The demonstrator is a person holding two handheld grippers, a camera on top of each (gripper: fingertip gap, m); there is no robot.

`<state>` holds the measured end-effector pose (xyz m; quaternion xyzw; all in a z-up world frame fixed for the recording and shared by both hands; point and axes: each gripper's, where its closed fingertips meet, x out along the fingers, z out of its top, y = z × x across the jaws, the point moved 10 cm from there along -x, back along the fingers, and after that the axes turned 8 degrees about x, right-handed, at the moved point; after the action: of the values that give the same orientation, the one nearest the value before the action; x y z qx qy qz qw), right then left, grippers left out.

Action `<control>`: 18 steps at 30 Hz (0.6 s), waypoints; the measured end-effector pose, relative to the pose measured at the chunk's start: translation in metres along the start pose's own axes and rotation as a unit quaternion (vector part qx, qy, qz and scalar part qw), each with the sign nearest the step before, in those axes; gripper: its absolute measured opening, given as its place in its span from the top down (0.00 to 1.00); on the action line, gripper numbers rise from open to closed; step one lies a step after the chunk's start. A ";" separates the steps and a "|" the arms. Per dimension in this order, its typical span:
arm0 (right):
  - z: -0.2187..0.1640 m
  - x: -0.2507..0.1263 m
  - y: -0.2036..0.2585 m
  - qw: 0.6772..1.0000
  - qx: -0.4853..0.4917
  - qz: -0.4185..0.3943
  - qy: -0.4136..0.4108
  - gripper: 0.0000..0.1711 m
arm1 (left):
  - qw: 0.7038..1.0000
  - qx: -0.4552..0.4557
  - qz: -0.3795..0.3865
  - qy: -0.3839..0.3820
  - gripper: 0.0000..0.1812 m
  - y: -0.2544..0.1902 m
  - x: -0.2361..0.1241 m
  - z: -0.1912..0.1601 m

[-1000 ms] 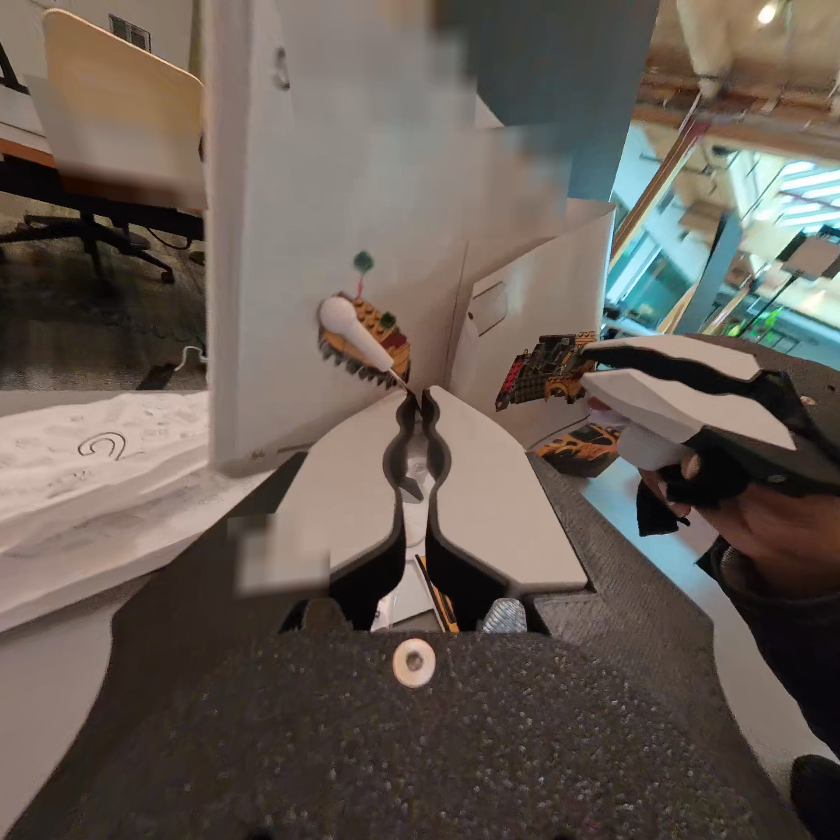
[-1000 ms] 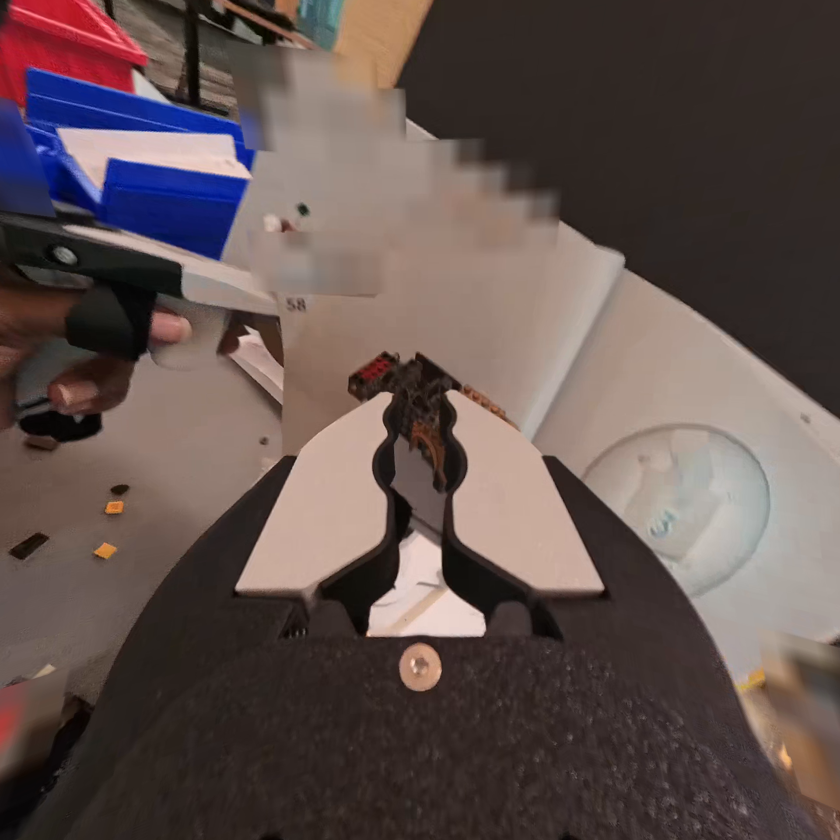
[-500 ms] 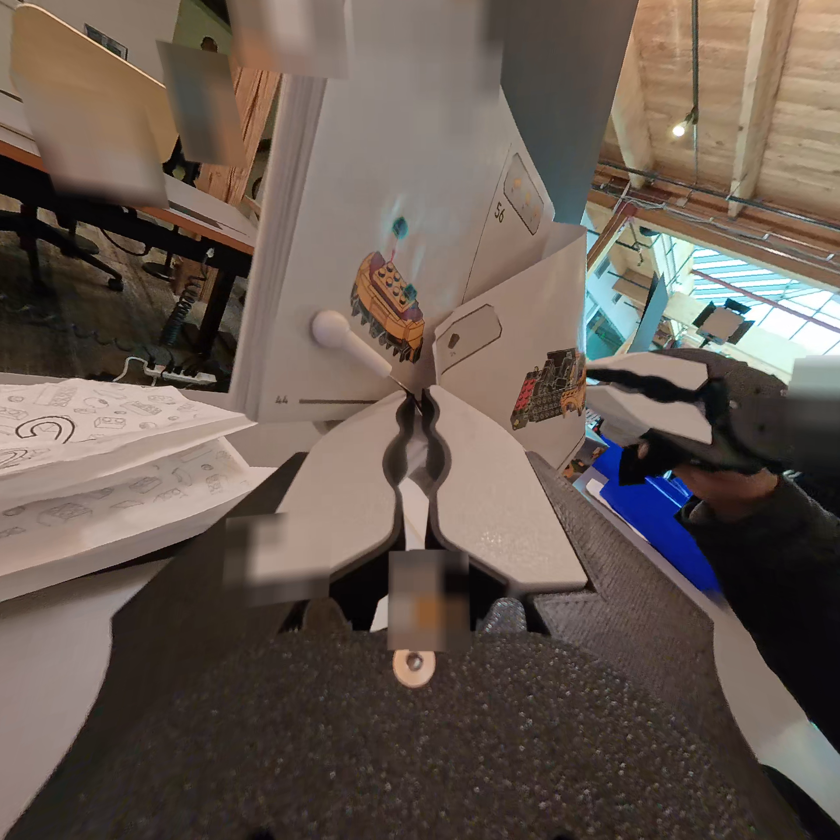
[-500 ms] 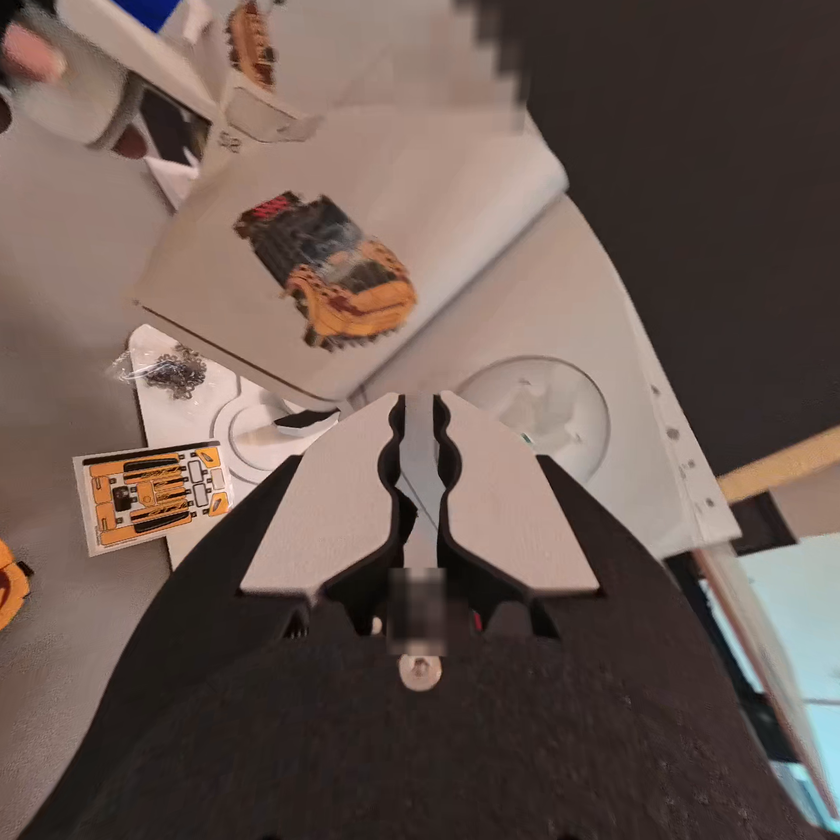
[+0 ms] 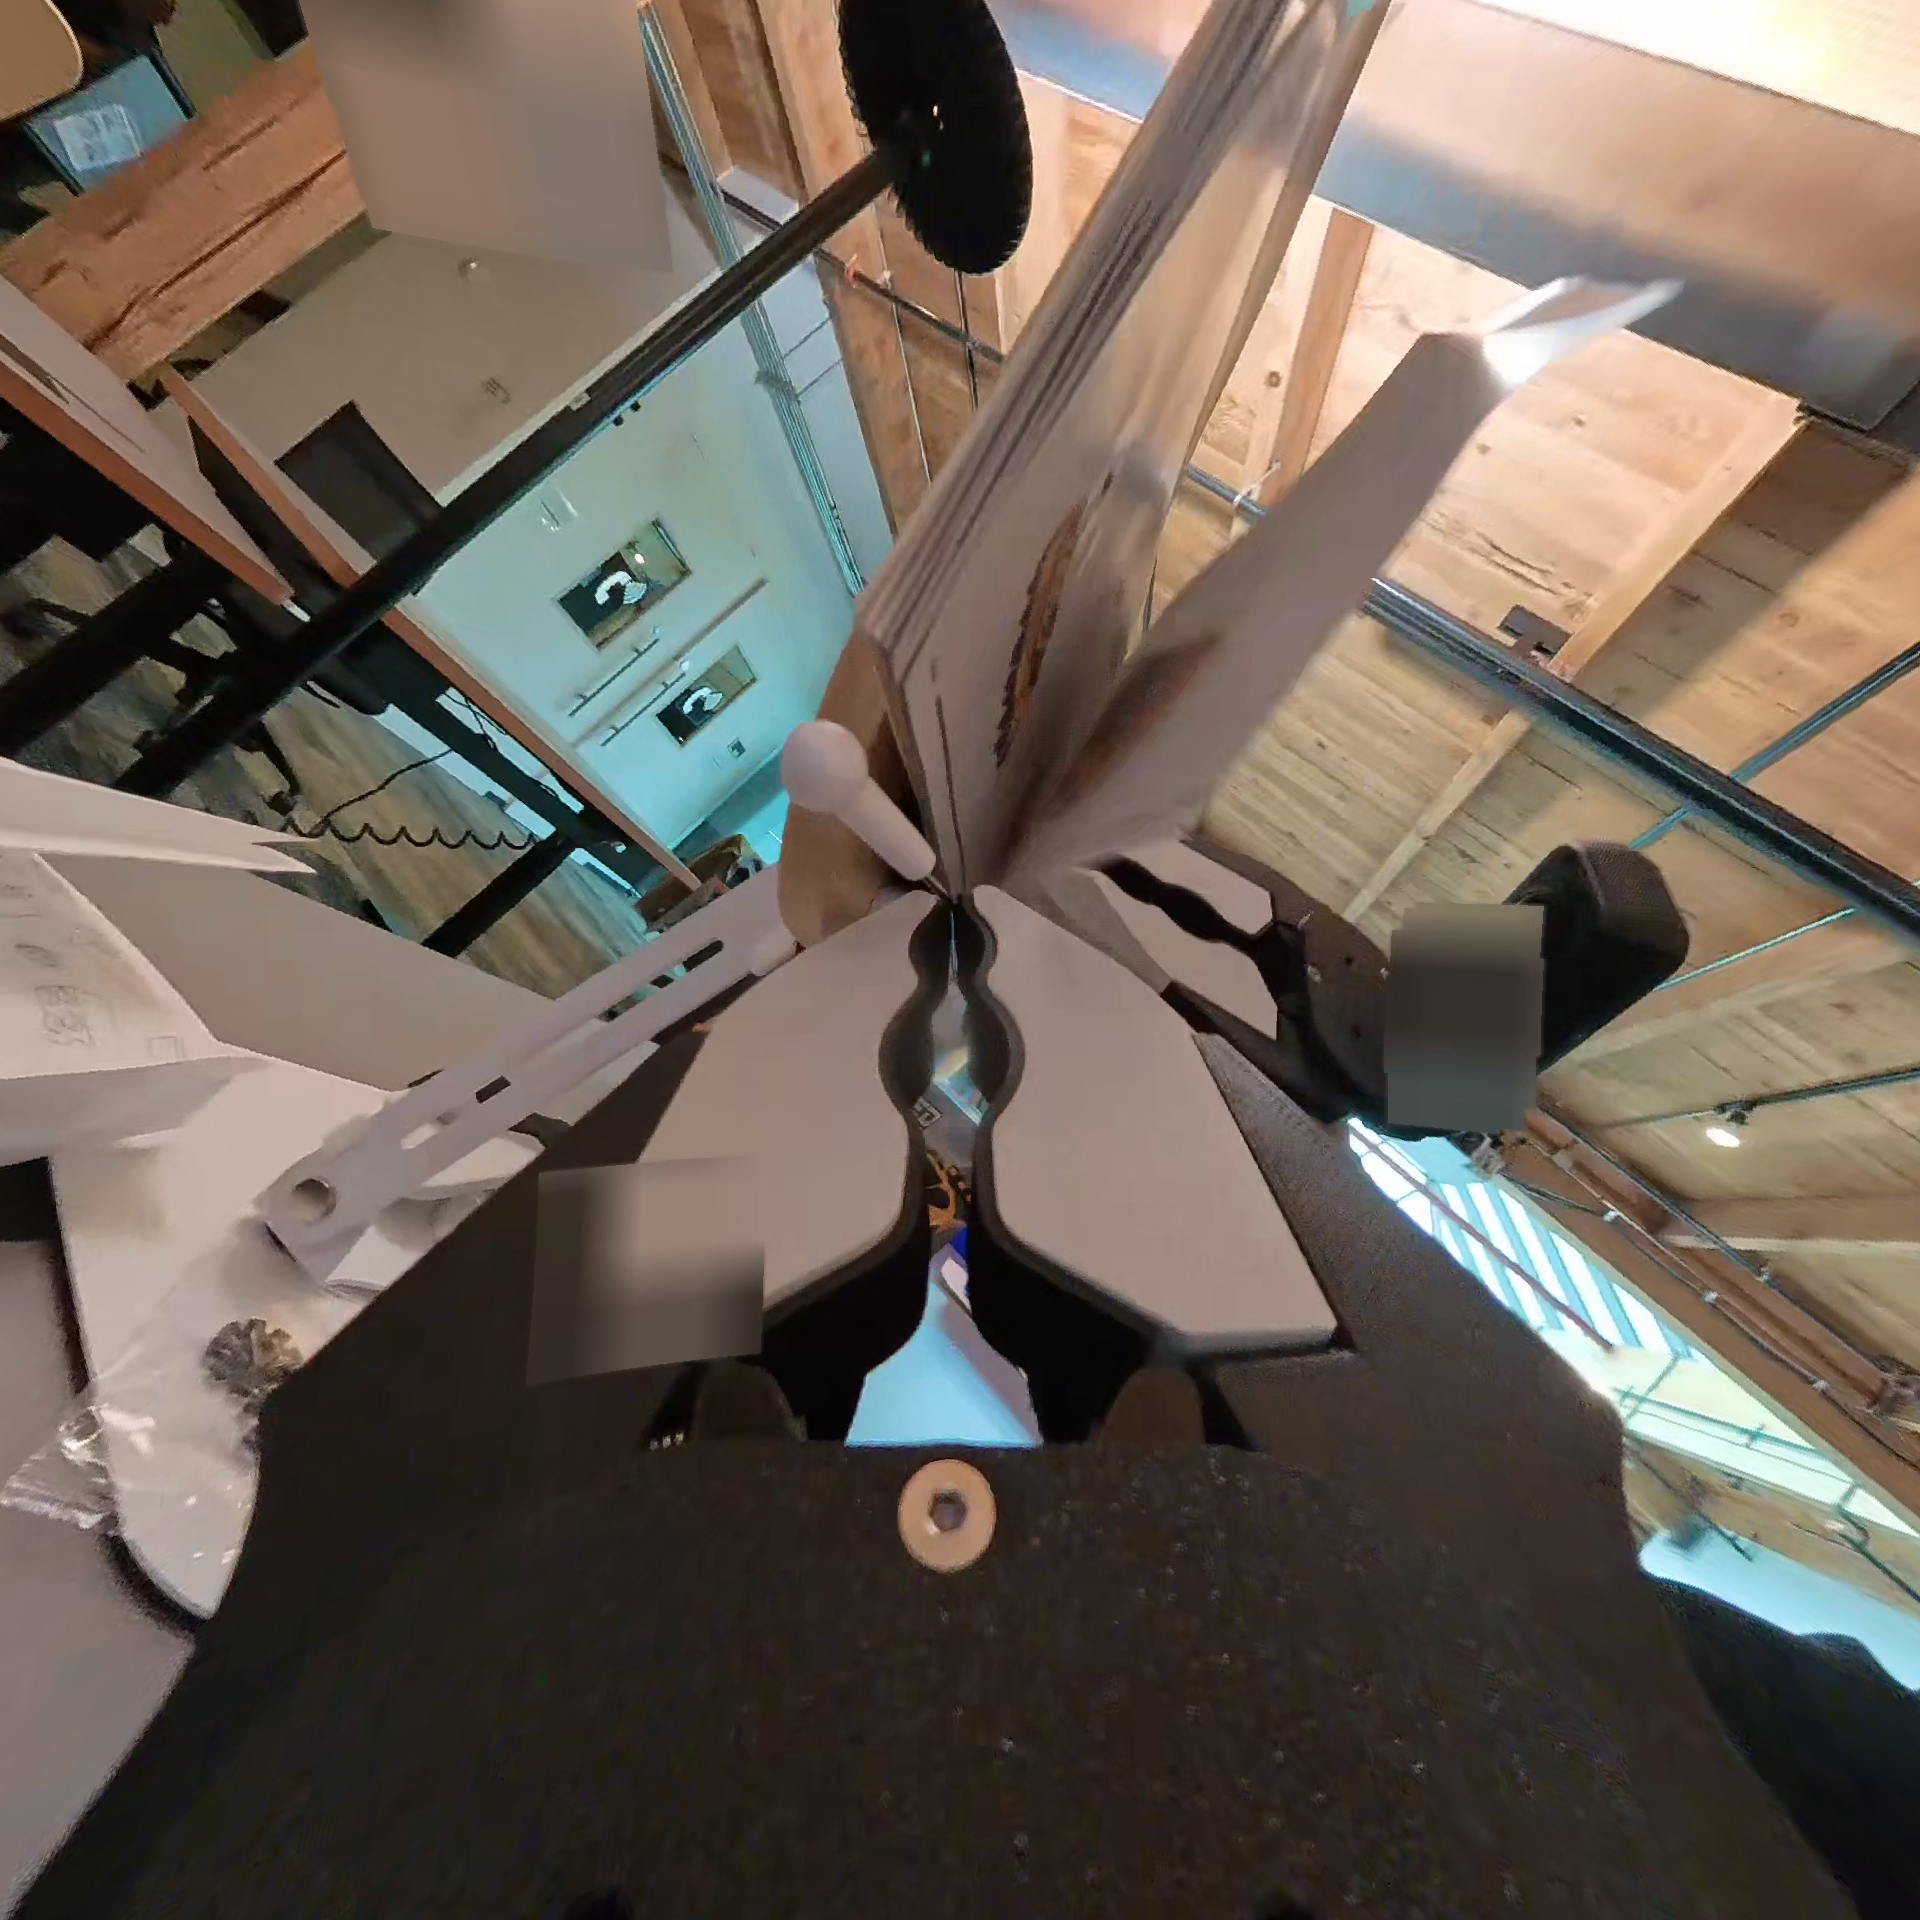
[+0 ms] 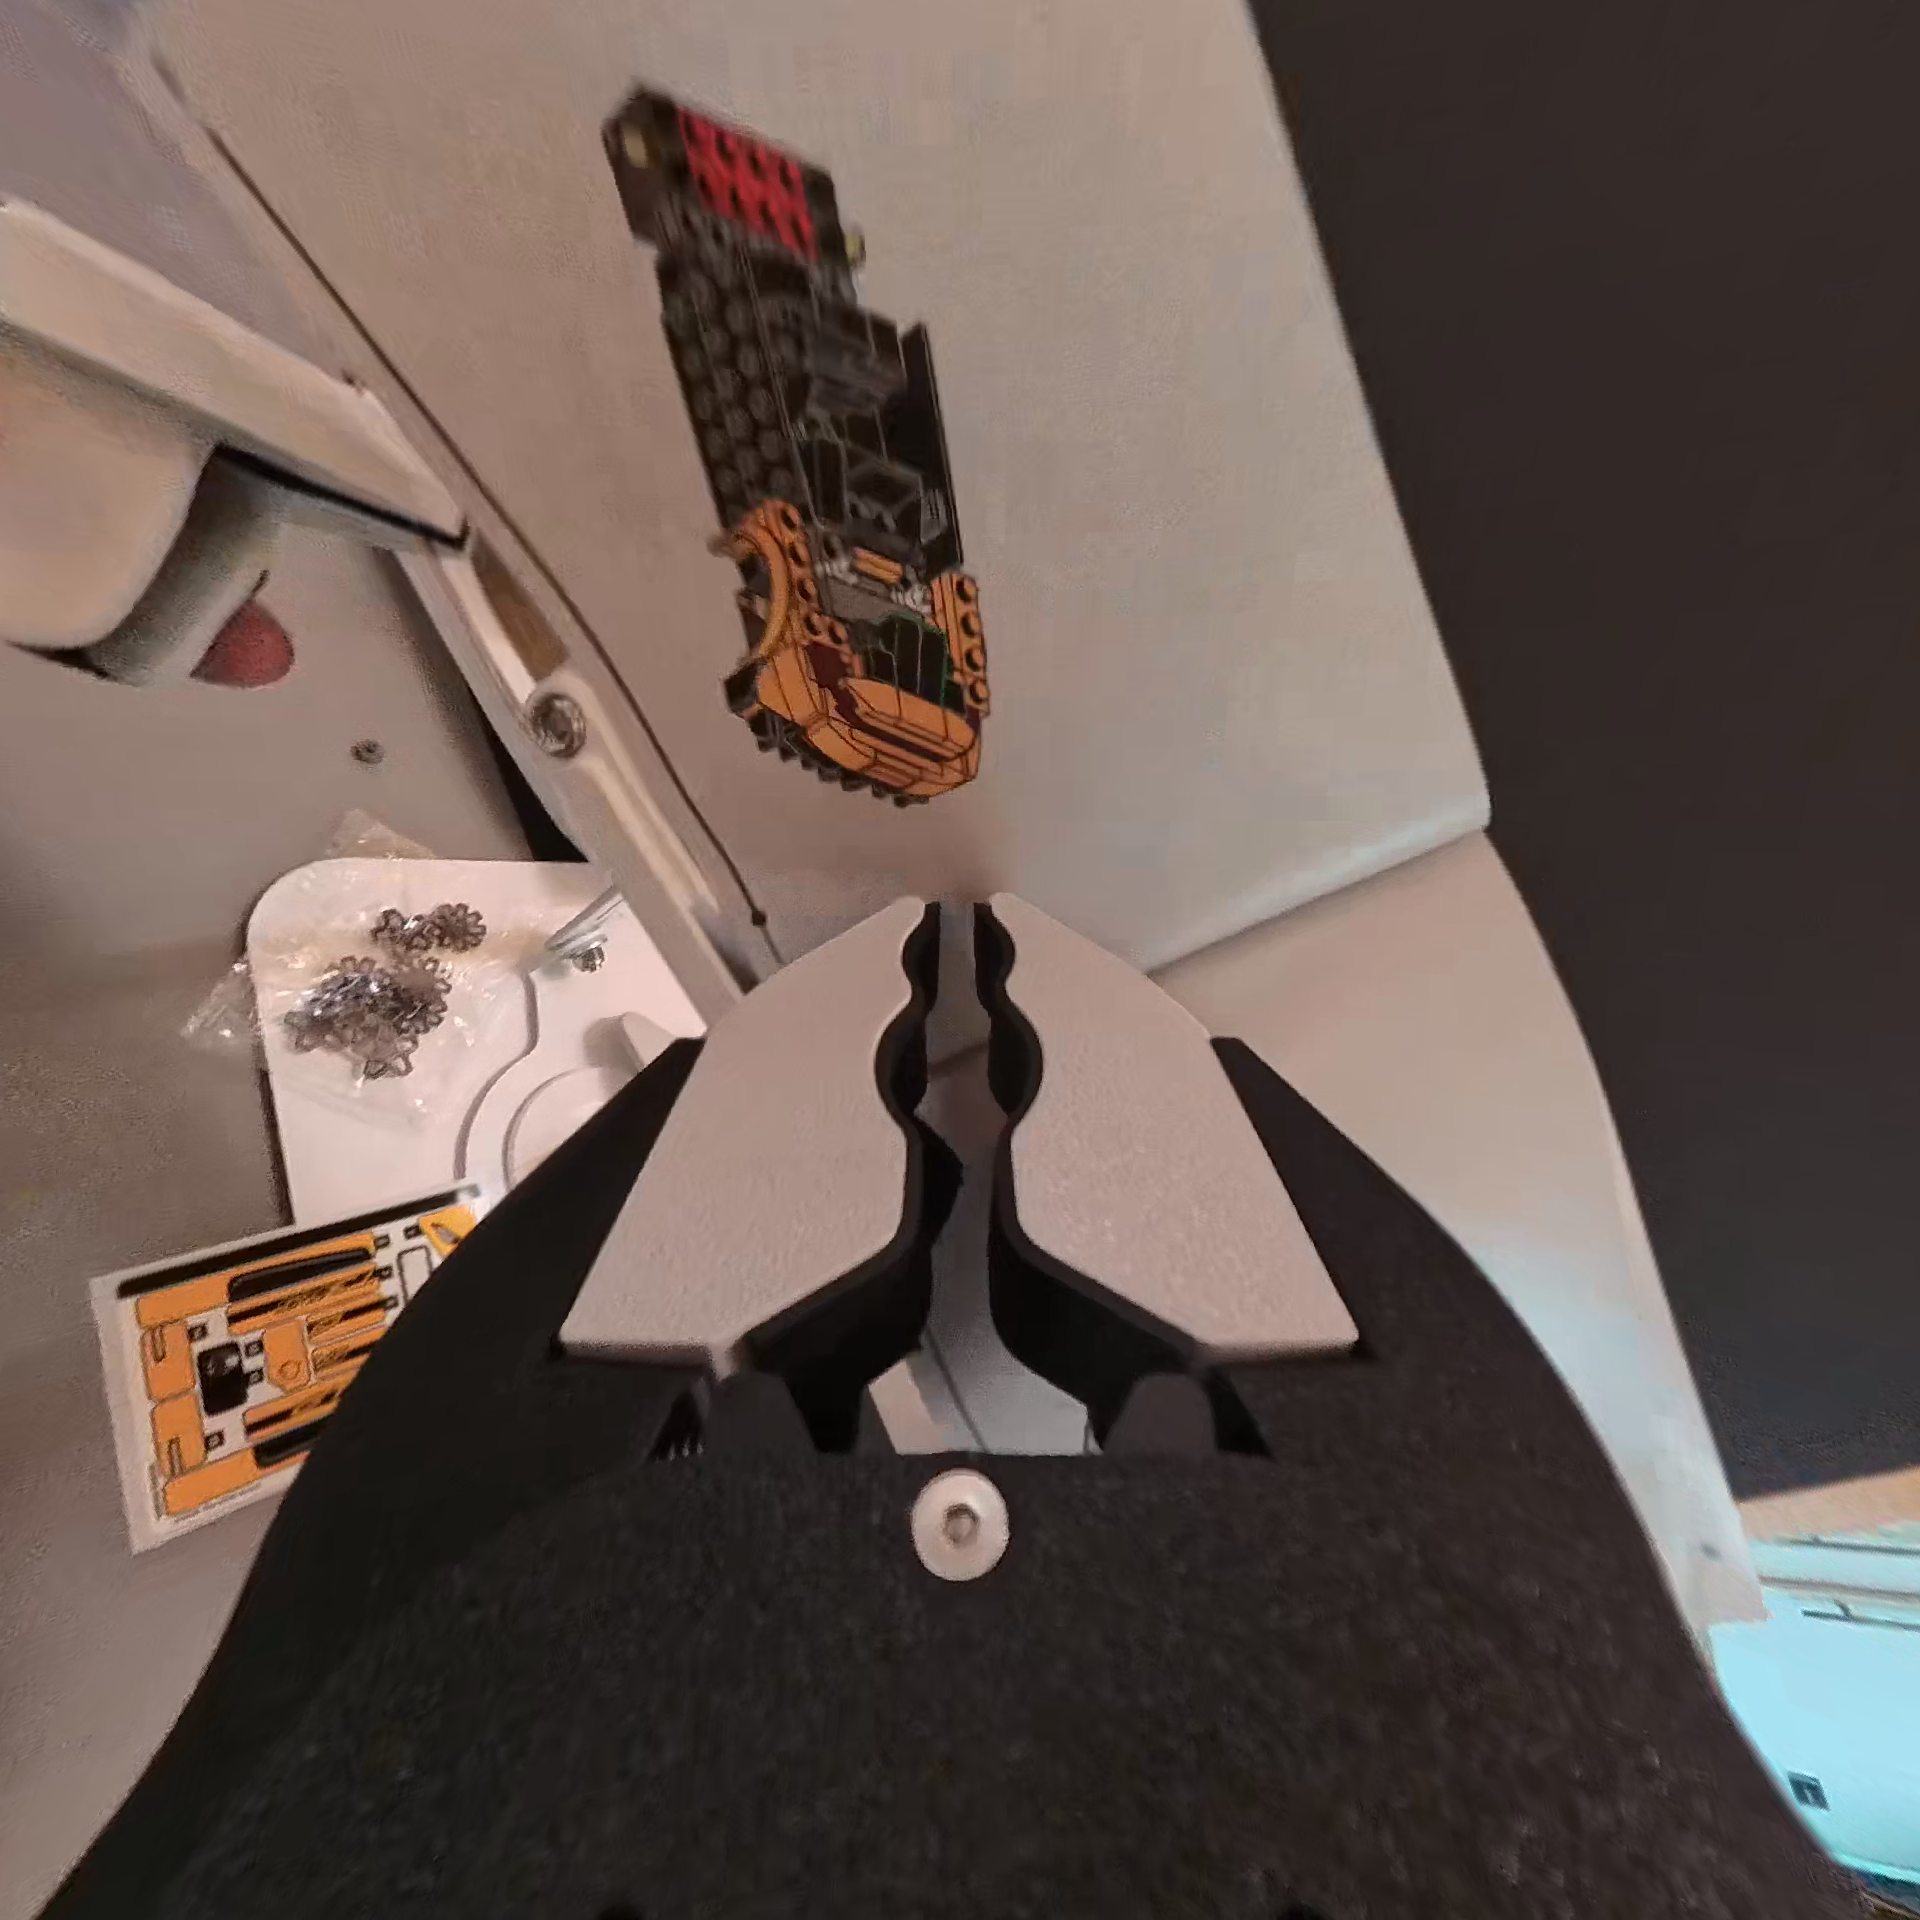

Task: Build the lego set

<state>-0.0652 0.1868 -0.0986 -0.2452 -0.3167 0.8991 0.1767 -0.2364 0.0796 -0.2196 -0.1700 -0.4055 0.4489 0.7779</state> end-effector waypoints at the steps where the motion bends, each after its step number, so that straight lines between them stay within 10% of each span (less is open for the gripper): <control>1: 0.003 0.003 0.000 1.000 -0.001 -0.002 0.003 0.97 | 1.000 0.008 0.004 0.001 1.00 -0.001 0.000 0.000; 13: 0.021 0.022 0.001 0.998 0.056 -0.003 0.007 1.00 | 0.984 0.131 0.117 -0.036 1.00 -0.031 0.004 -0.009; 18: 0.020 0.022 0.002 0.998 0.057 -0.007 0.003 1.00 | 0.931 0.318 0.170 0.065 0.99 -0.053 0.024 0.008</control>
<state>-0.0950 0.1865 -0.0932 -0.2349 -0.2660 0.9139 0.1973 -0.2067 0.0700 -0.1701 -0.0090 -0.1556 0.6677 0.7279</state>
